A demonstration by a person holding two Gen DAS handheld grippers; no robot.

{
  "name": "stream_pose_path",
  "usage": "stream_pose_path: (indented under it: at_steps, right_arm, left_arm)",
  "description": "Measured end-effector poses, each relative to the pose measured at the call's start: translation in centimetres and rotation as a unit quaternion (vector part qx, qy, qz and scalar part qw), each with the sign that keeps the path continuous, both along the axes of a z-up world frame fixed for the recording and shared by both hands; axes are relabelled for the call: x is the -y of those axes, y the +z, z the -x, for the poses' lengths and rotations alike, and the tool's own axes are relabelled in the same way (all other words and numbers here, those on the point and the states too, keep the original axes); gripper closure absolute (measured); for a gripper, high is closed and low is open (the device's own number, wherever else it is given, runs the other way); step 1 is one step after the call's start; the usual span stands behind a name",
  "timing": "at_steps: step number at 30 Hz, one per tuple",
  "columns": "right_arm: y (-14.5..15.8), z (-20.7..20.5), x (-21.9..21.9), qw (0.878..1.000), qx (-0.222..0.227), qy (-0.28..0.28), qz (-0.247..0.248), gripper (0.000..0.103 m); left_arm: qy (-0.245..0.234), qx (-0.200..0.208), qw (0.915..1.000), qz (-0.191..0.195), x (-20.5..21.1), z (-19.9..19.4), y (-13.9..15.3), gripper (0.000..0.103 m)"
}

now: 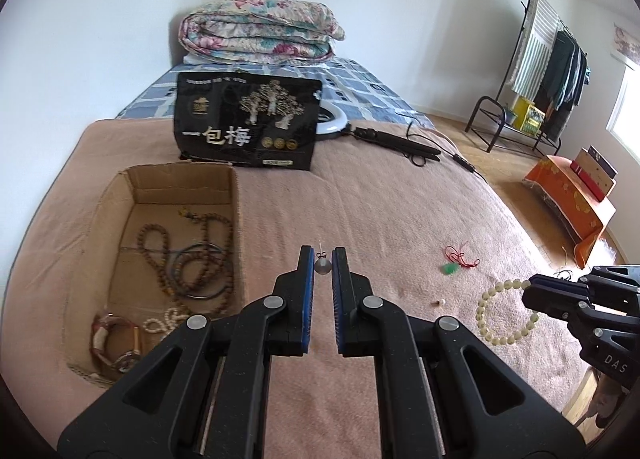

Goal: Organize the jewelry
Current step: 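Carry the pearl with the left gripper over the box while the right carries the bracelet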

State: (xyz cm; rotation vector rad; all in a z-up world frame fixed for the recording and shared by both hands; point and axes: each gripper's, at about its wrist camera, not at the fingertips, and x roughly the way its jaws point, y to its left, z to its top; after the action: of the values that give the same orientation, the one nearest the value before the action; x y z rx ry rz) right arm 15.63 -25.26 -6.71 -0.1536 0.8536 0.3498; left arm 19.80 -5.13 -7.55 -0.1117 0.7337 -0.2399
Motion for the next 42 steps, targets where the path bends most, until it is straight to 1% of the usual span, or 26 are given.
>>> stream_pose_path:
  at_steps: [7,12,18,24,27,31,38,42]
  right_arm:
    - [1.1,-0.3,-4.0,0.999,0.010,0.027,-0.020,0.098]
    - [1.4,-0.8,-7.2,0.998,0.013,0.050,-0.033,0.098]
    - [1.1,-1.4,-11.2,0.996,0.010,0.078,-0.042,0.098]
    - [0.3,-2.1,-14.3,0.994,0.004,0.094,-0.047,0.098]
    - [-0.2,-2.7,-15.6,0.994,0.000,0.096,-0.052,0.098]
    - [-1.1,-3.6,-16.6,0.994,-0.011,0.092,-0.062,0.098]
    - [-2.9,-5.0,-18.1,0.993,-0.029,0.087,-0.069,0.098]
    - [-3.5,-5.5,-18.4,0.993,-0.034,0.088,-0.069,0.098]
  left_arm:
    - [0.032,0.004,0.9995,0.000,-4.6,0.2,0.7,0.096]
    - [0.058,0.001,0.9983,0.008,-8.4,0.0,0.6,0.096]
    - [0.084,-0.004,0.9964,0.008,-12.3,-0.1,0.1,0.096]
    - [0.096,-0.012,0.9953,0.008,-15.0,-0.9,-0.6,0.096]
    - [0.100,-0.018,0.9947,0.015,-15.8,-1.4,-1.0,0.096]
    - [0.100,-0.026,0.9945,0.013,-16.2,-2.2,-1.8,0.096]
    - [0.098,-0.029,0.9947,0.010,-15.7,-3.1,-2.5,0.096]
    - [0.098,-0.029,0.9947,0.008,-15.6,-3.2,-2.7,0.096]
